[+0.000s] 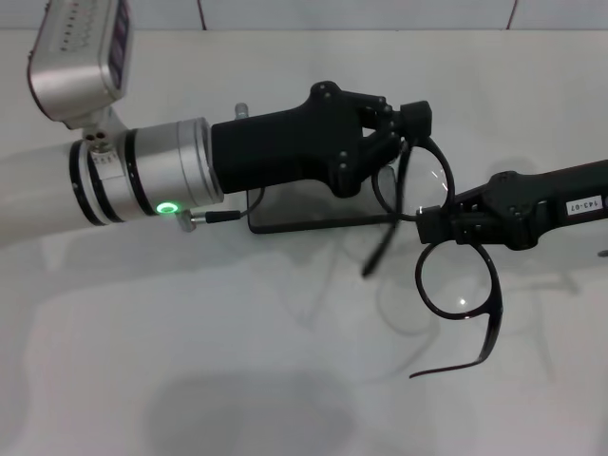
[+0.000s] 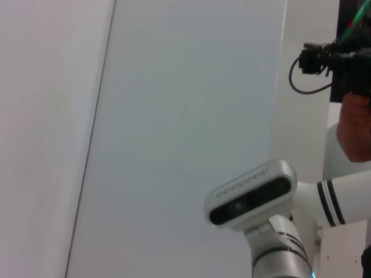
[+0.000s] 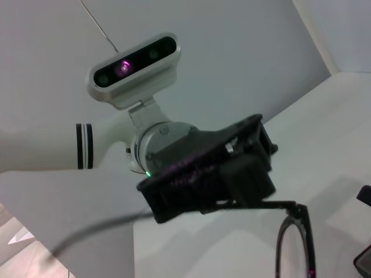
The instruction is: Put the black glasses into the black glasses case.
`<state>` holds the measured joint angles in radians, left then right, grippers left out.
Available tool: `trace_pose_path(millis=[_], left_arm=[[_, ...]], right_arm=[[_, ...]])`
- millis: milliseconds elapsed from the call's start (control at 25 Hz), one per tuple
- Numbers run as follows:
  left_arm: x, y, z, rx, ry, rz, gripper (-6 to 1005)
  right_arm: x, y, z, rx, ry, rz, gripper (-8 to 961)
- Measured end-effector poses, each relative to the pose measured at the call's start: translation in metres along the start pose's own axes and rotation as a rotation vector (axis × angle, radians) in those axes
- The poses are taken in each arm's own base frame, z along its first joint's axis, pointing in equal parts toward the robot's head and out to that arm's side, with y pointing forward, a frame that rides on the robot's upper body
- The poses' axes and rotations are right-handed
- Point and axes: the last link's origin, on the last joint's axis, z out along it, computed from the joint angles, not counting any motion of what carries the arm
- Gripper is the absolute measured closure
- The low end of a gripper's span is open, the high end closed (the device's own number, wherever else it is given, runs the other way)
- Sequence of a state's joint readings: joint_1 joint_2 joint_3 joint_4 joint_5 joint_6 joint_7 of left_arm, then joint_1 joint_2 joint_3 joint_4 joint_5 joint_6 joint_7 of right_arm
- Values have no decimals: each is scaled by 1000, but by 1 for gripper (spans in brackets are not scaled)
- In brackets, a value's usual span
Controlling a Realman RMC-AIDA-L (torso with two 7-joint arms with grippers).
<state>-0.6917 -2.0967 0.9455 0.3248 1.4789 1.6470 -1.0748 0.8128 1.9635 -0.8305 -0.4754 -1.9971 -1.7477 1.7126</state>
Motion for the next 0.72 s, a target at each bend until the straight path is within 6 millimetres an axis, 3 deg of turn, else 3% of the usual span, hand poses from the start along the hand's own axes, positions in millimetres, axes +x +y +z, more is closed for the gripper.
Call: trace_pose_path(millis=[720], left_arm=[[-6, 3, 1, 5, -2, 6, 994]], right_arm=[[-10, 1, 0, -10, -61, 25, 841]])
